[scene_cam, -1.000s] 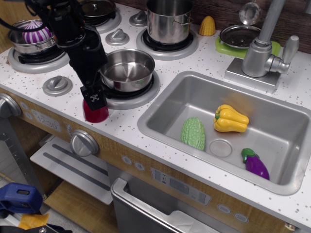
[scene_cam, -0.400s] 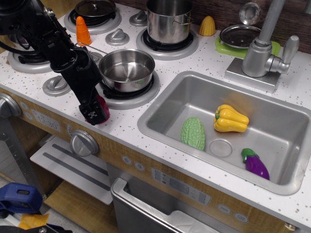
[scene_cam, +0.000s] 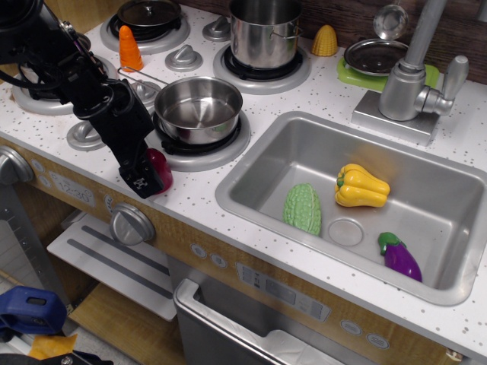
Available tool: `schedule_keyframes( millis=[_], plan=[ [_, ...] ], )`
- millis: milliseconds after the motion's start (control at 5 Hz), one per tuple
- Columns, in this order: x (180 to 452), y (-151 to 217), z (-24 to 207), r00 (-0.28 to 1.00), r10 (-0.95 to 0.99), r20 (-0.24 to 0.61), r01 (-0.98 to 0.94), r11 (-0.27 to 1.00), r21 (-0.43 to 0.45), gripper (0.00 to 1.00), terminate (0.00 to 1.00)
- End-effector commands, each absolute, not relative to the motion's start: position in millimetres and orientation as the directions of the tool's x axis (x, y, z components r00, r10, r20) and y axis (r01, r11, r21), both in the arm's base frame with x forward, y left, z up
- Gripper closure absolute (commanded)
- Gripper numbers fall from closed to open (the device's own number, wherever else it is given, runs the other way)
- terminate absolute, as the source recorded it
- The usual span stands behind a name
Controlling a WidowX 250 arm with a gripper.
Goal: Put sweet potato in pan which is on stove
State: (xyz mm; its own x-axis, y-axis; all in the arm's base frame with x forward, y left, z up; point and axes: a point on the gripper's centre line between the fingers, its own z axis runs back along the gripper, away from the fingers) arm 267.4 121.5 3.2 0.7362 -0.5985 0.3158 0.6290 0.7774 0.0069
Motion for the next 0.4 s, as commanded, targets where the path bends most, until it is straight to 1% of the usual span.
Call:
schedule_keyframes(
  millis=[0,200],
  plan=[
    [278.0,131.0,41.3,0.716,-0.645,0.267,0.648,0.757,0.089,1.00,0.00],
    [284.3,130.8,68.7,0.717,-0.663,0.216,0.645,0.748,0.154,1.00,0.00]
  ],
)
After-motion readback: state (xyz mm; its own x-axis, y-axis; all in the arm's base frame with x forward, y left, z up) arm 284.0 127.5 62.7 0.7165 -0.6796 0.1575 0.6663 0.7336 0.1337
